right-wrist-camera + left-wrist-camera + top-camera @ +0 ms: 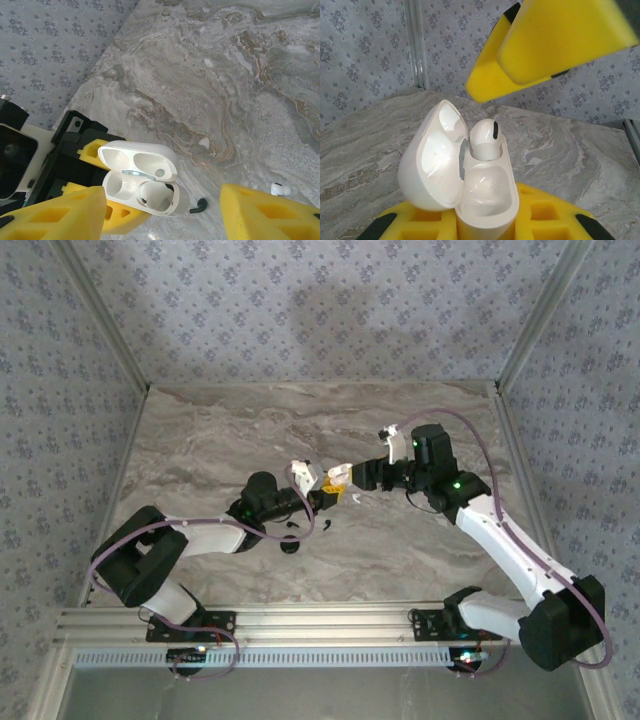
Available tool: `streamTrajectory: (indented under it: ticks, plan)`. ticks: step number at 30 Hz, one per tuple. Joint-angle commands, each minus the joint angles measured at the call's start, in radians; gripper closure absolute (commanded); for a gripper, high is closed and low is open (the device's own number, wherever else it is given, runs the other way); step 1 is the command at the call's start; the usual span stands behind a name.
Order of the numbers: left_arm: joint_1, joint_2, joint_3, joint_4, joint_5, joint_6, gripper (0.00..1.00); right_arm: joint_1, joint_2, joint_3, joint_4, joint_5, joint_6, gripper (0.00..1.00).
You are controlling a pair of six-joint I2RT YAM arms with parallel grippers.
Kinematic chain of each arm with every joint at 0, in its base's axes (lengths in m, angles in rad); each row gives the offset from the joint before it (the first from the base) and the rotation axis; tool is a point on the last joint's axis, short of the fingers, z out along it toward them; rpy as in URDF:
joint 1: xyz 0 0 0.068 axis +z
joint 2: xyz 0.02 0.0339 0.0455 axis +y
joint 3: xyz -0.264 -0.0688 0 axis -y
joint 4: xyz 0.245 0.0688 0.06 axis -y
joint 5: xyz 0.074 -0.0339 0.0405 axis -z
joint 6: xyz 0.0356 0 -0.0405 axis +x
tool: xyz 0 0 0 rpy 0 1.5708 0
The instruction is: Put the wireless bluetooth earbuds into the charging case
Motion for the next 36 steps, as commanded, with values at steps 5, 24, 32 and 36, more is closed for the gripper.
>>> streamTrajectory:
  ticks: [5,24,32,36]
  plan:
    - [-0.005,-0.045,0.014,0.010,0.010,0.014,0.84,0.001,0.051,0.048,-0.062,-0.008,-0.005,0.36]
    - [-0.005,-0.078,-0.008,-0.038,-0.011,0.051,0.85,-0.008,0.053,0.079,-0.078,-0.051,0.005,0.36]
    - [0.013,-0.115,-0.039,-0.095,-0.045,0.070,0.85,-0.011,0.032,0.135,-0.147,-0.099,0.053,0.36]
    - [0.031,-0.131,-0.046,-0.129,-0.073,0.057,0.85,-0.028,0.032,0.173,-0.272,-0.013,0.088,0.38]
